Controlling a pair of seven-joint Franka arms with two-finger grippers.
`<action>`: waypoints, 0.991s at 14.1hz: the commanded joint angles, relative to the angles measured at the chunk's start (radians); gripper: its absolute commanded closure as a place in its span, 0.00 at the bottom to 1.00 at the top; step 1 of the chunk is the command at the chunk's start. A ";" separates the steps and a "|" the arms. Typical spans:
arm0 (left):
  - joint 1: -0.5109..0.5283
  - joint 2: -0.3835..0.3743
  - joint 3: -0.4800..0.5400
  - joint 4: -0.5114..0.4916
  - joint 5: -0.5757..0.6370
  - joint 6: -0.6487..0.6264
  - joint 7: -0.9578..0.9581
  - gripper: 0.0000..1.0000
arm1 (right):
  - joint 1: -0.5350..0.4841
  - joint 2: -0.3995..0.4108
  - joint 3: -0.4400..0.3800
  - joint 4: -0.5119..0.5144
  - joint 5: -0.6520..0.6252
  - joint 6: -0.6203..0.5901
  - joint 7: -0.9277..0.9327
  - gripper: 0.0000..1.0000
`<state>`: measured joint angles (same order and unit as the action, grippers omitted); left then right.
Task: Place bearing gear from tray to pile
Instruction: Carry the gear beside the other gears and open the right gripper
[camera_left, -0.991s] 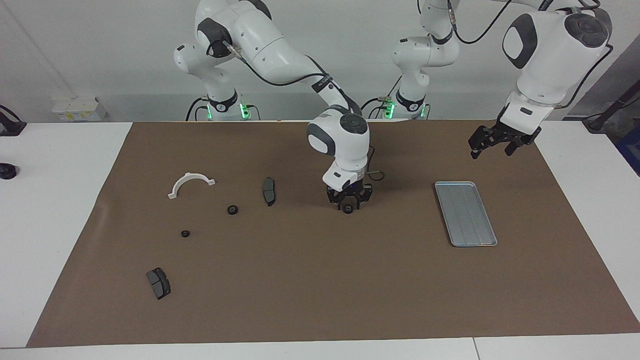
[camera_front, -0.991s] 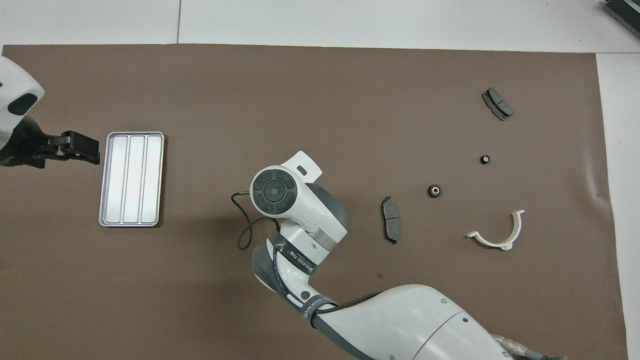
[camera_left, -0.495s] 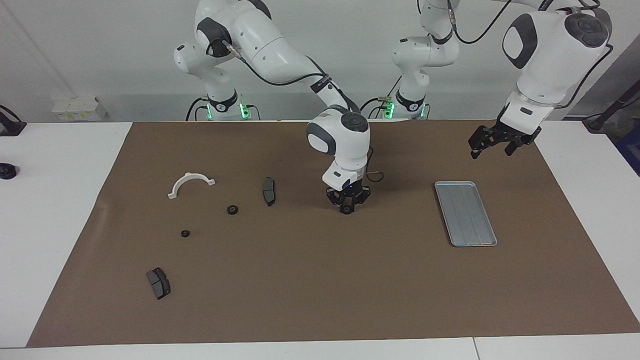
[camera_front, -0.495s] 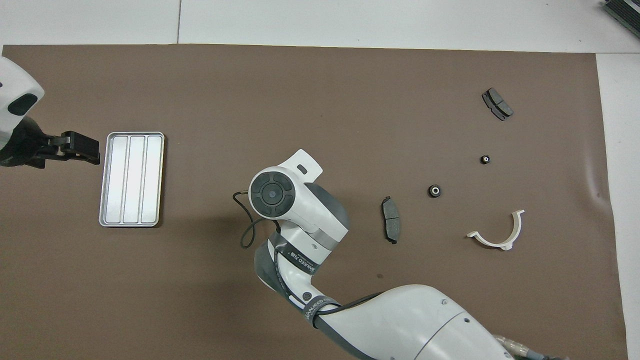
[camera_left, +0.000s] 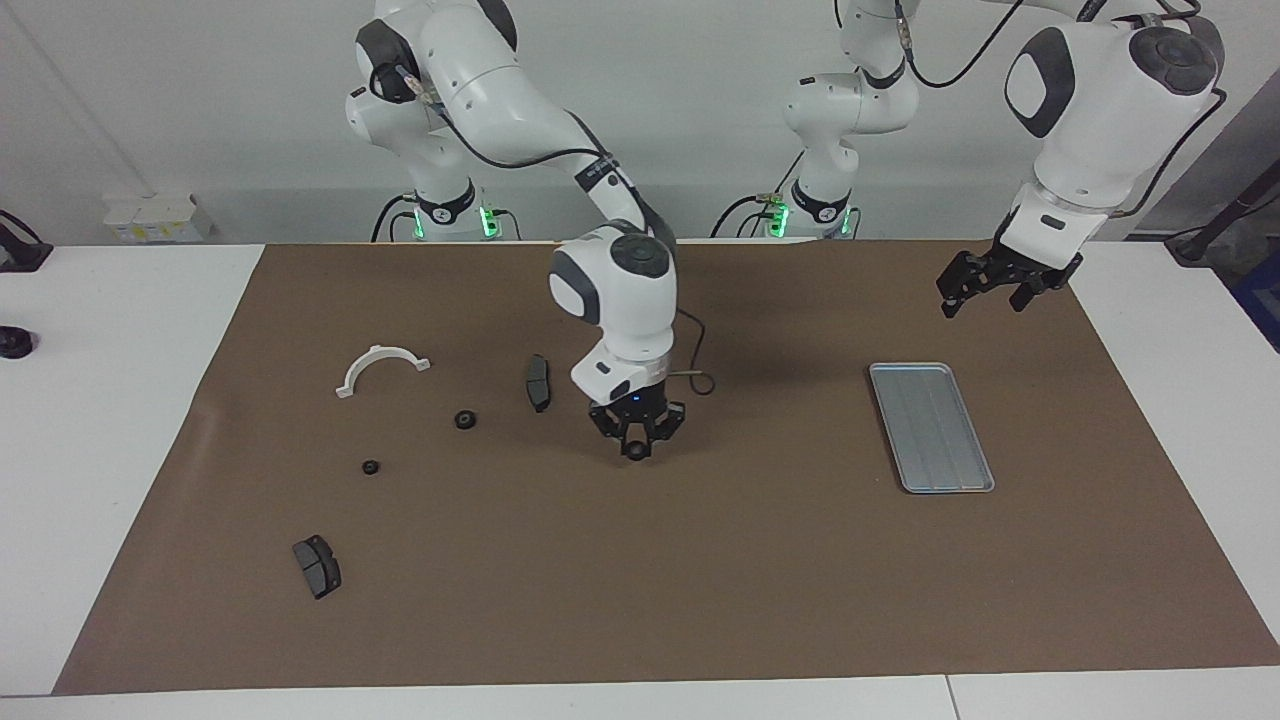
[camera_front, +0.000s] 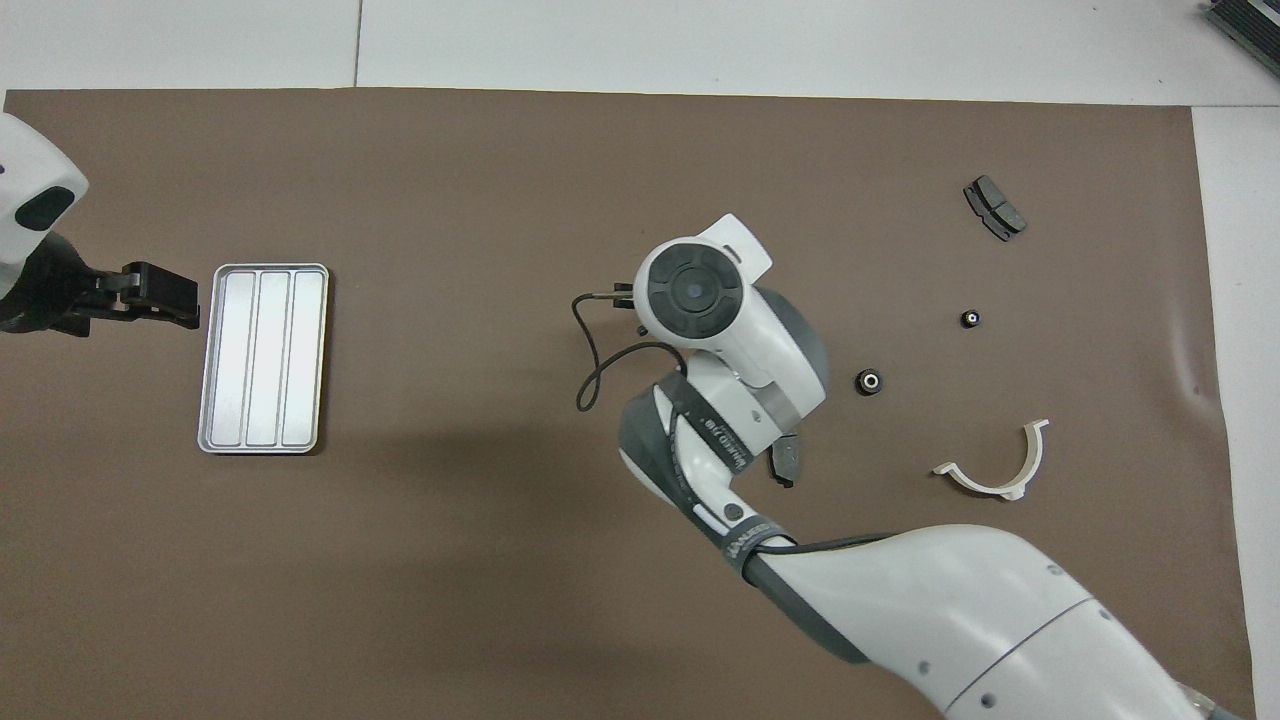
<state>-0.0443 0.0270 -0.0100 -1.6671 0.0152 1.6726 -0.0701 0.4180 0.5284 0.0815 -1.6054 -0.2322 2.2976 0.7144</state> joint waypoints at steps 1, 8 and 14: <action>0.009 -0.033 -0.005 -0.036 0.017 0.010 -0.003 0.00 | -0.131 -0.103 0.023 -0.134 0.010 0.023 -0.203 1.00; 0.009 -0.033 -0.007 -0.036 0.017 0.010 -0.003 0.00 | -0.418 -0.079 0.024 -0.234 0.157 0.170 -0.680 1.00; 0.009 -0.033 -0.005 -0.036 0.017 0.010 -0.003 0.00 | -0.436 -0.099 0.015 -0.220 0.206 0.140 -0.676 0.00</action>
<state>-0.0443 0.0269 -0.0100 -1.6671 0.0152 1.6726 -0.0702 -0.0085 0.4632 0.0879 -1.8179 -0.0500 2.4524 0.0380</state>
